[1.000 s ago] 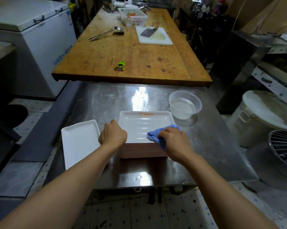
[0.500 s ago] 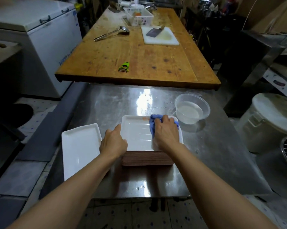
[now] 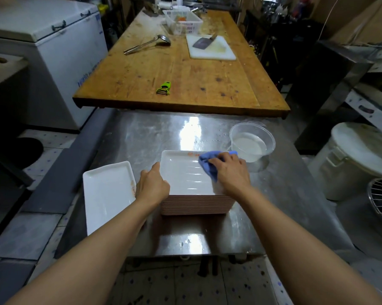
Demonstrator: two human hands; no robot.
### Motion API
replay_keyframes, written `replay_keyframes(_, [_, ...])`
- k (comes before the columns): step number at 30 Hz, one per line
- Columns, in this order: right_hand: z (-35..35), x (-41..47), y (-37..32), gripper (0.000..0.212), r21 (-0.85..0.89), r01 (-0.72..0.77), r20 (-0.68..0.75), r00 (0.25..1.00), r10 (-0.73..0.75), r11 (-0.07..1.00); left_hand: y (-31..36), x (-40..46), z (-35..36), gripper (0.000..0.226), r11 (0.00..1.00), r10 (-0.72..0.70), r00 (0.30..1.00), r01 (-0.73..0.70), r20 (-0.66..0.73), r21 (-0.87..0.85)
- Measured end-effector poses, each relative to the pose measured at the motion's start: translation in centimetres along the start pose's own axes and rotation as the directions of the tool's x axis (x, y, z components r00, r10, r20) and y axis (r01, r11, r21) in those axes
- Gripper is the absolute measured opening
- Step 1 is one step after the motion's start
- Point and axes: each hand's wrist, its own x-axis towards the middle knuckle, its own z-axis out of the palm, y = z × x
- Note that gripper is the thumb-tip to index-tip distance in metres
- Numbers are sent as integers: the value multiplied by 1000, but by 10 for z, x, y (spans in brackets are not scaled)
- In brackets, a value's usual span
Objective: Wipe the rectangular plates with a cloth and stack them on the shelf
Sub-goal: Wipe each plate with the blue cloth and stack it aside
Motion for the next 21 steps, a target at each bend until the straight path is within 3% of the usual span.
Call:
replay_keyframes(12, [-15,-64,-6,25,-50,-41,21,999,42,998,8,-8,-2,51,998,-59,998,59,-21,-15])
replay_keyframes(19, [-21,-66,-41,29,177,37,83,995,-53,984,12,-15,-5,49,998,-57,998,57,-16,4])
replay_keyframes(21, [-26,-66,-38,28,318,-15,118,993,-24,948,13,-18,-8,49,998,-54,999,54,-8,28])
